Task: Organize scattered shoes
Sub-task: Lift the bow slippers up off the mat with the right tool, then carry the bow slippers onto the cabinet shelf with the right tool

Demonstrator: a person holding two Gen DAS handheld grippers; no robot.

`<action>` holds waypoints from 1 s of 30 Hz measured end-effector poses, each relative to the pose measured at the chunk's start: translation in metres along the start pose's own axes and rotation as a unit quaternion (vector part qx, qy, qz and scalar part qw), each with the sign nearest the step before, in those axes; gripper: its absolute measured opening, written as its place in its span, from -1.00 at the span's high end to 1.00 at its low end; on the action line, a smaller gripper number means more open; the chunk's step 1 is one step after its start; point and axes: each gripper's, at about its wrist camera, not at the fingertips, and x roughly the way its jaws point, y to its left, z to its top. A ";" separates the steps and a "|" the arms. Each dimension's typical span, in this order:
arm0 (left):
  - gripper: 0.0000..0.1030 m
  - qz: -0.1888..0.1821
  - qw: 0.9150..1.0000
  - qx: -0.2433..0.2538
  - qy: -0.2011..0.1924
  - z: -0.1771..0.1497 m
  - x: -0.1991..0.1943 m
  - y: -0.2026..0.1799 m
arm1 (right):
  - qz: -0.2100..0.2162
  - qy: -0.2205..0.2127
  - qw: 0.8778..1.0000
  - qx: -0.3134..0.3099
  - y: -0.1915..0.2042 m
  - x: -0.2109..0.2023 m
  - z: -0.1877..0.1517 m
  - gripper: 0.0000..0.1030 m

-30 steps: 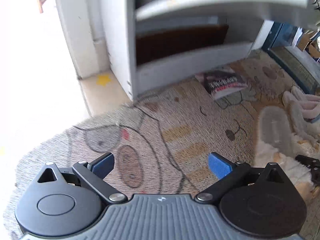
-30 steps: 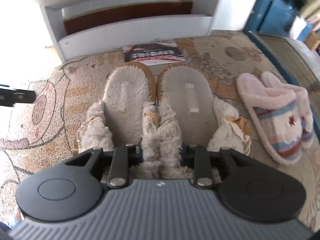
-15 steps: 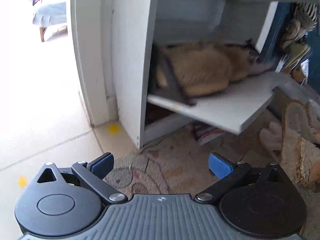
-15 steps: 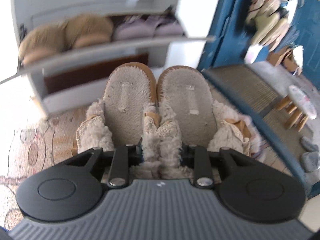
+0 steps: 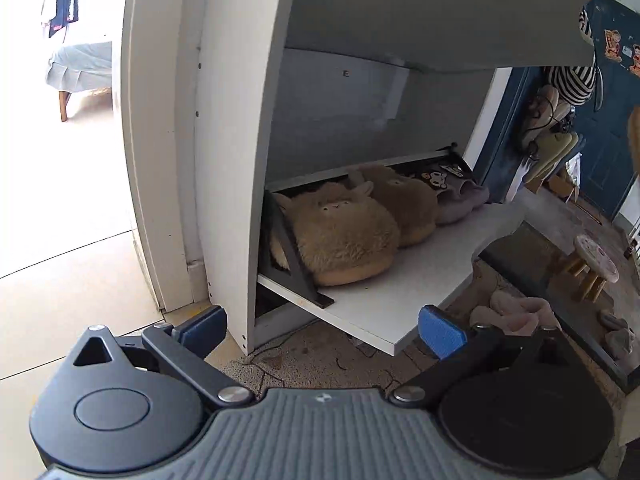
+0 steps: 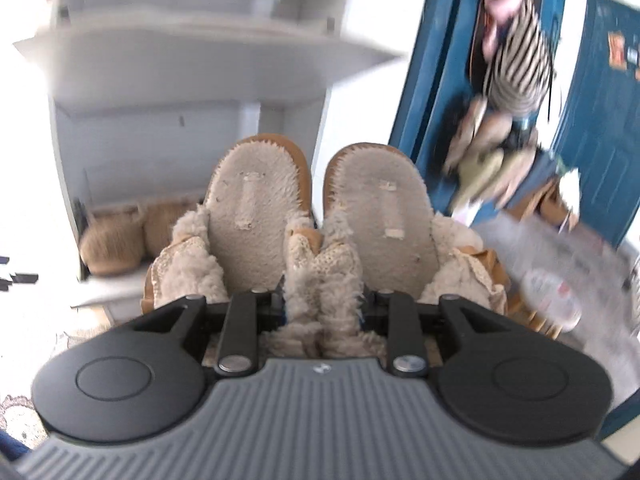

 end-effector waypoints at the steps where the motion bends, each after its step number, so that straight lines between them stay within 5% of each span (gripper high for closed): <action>1: -0.99 0.000 1.000 -0.005 0.000 0.000 -0.001 0.002 | 0.003 -0.008 1.000 -0.003 -0.001 -0.009 0.015 0.50; 8: -0.99 -0.003 1.000 -0.026 -0.011 0.002 -0.020 0.008 | 0.018 -0.054 0.997 -0.045 0.013 -0.046 0.109 0.50; 16: -0.99 0.003 0.998 -0.049 -0.024 0.008 -0.029 0.017 | 0.090 -0.022 0.986 -0.141 0.075 0.003 0.217 0.49; 30: -0.99 0.002 0.997 -0.079 -0.025 0.001 -0.025 0.032 | 0.144 0.152 0.957 -0.202 0.157 0.111 0.278 0.46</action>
